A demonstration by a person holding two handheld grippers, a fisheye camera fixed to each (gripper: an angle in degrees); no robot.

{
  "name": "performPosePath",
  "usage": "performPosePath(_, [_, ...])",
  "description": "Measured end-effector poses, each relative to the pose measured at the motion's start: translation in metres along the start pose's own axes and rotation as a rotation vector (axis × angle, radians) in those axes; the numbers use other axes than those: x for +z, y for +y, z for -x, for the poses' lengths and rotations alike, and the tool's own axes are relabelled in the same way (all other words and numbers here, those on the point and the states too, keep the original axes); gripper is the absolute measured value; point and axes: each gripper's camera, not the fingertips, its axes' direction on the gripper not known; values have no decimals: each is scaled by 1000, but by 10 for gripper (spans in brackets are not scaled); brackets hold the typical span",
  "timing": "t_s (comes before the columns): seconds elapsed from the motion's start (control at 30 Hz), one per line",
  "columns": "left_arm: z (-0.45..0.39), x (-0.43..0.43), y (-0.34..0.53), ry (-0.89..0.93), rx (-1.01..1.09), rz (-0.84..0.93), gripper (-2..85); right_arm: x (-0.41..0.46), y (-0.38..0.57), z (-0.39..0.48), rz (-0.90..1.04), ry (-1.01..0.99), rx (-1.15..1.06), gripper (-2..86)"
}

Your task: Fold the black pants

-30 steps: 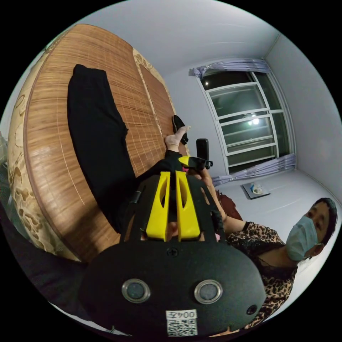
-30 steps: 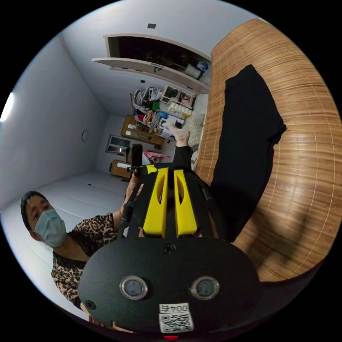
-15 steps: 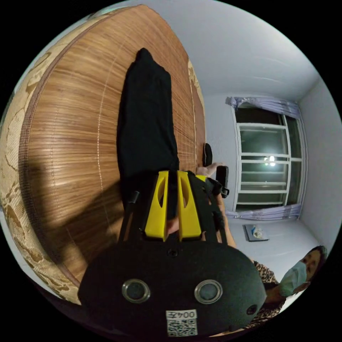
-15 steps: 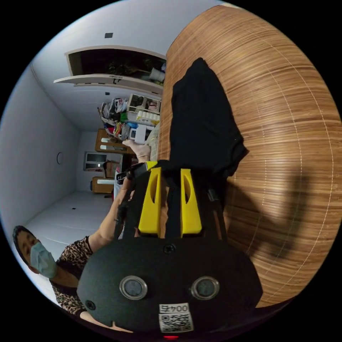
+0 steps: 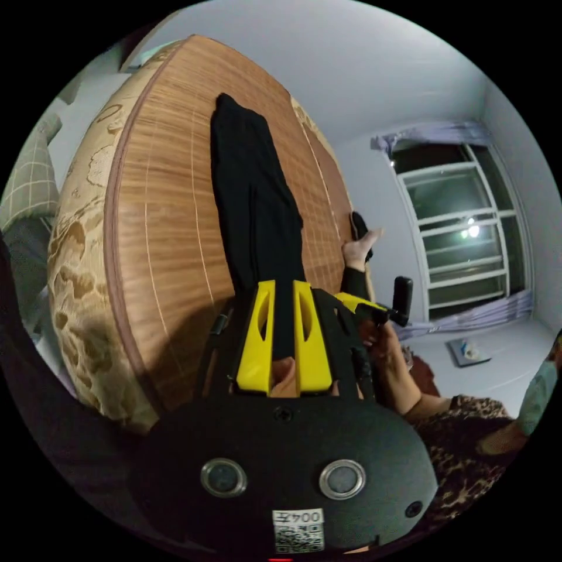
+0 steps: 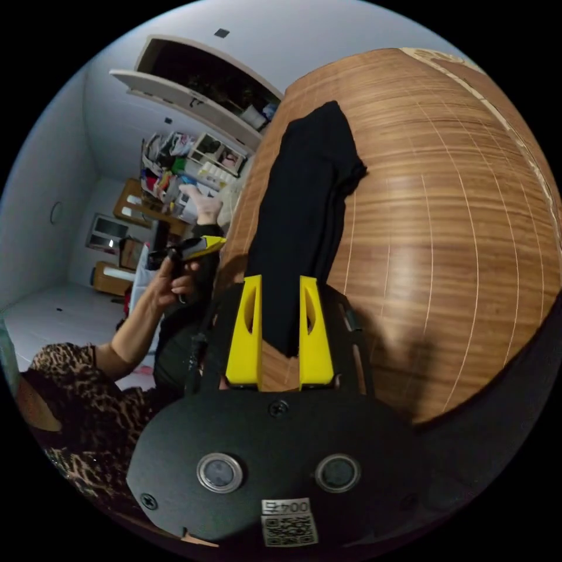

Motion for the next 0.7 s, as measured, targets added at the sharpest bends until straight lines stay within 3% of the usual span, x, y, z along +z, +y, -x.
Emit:
performPosePath(0.17, [-32,35,52,-127,31,54,72,25,46,25,-28,126,3,84])
performPosePath(0.4, [-64,65,80,-276,92,50,78,65,70,72,-28,368,-206,66])
performPosePath(0.7, [-102,94,111,-382,197,110,97,60,100,55,-87,336,-71,70])
